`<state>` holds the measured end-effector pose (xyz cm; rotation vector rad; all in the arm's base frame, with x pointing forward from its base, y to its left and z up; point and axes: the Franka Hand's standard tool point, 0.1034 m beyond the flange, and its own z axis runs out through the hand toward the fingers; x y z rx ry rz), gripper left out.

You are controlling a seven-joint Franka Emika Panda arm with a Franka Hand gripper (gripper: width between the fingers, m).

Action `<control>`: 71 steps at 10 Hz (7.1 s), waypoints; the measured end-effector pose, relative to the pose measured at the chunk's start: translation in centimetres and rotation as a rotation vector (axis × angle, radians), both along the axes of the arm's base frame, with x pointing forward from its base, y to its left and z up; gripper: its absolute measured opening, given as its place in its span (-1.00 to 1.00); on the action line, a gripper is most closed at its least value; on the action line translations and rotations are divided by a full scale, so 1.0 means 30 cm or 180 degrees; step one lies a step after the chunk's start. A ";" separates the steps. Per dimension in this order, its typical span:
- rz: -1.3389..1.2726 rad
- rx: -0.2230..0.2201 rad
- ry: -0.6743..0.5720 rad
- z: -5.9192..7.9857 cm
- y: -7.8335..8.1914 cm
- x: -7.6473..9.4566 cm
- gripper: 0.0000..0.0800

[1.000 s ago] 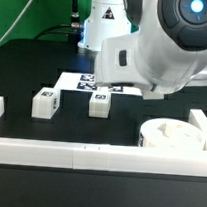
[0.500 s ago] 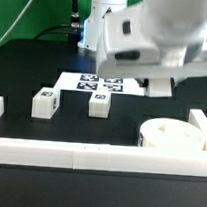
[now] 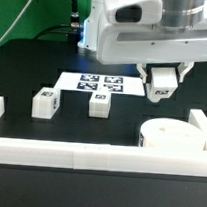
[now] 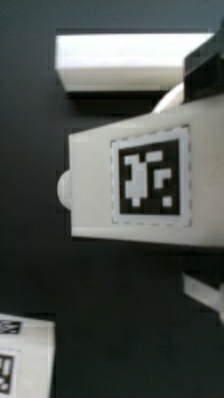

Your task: Assemble stool

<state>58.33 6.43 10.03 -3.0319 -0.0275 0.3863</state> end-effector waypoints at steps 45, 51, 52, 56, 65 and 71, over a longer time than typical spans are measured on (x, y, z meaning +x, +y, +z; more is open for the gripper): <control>0.0639 0.0030 -0.1738 0.045 0.136 0.225 0.62; 0.0703 0.0033 -0.1240 -0.001 0.137 0.185 0.62; 0.0704 0.0039 -0.1079 0.003 0.137 0.196 0.62; 0.0759 0.0063 -0.0495 -0.005 0.157 0.182 0.62; 0.1080 0.0005 -0.0496 -0.049 0.157 0.182 -0.14; 0.0468 0.0023 -0.0450 -0.053 0.141 0.172 -1.00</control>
Offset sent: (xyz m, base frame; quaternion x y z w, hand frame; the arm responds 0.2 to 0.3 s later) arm 0.0117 0.0111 0.0337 -0.0411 0.1657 -0.0418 0.9844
